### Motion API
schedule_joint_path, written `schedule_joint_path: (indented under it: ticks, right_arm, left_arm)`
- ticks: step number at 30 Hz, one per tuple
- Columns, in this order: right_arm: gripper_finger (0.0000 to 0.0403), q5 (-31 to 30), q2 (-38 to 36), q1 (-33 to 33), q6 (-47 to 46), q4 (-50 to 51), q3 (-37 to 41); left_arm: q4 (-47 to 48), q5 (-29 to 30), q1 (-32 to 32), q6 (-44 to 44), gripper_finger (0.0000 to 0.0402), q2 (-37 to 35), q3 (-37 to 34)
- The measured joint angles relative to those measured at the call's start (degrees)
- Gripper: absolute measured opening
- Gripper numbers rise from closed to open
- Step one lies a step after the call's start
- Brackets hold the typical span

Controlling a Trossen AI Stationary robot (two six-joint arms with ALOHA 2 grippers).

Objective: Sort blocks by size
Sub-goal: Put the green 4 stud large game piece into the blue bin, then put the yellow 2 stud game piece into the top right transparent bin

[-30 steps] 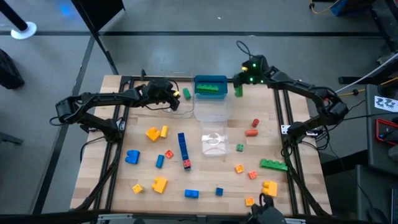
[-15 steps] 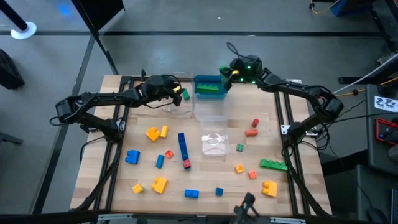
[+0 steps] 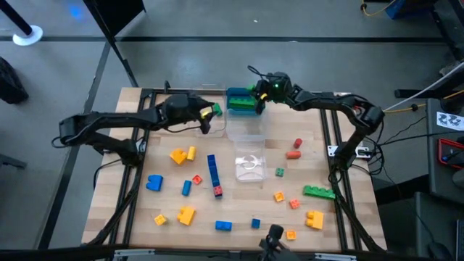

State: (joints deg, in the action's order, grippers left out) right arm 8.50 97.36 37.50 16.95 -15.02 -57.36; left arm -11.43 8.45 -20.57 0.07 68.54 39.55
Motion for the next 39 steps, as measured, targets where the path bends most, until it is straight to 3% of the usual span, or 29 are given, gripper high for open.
schedule_joint_path:
  ticks: [10,15,23,30,39]
  right_arm:
    - [0.0135,-0.4,0.0,0.0,0.0,-0.6,0.0]
    - [0.0172,-0.4,0.0,0.0,-0.1,-1.1,0.0]
    - [0.0181,-0.4,-1.2,0.0,-0.1,-1.6,0.0]
    - [0.0182,-0.4,-1.9,0.0,-0.1,-1.5,0.0]
    - [0.0182,-0.4,-1.9,0.0,-0.1,-1.5,0.0]
  left_arm:
    - [24.3,0.0,11.1,-1.5,0.018,-13.5,0.0]
    - [36.7,-0.1,17.2,-8.9,0.018,-15.5,0.0]
    - [52.9,0.0,23.8,-19.5,0.018,-15.5,0.0]
    - [58.5,0.1,27.1,-16.1,0.018,-12.6,0.0]
    - [59.2,2.3,31.6,-14.7,0.018,-2.9,0.0]
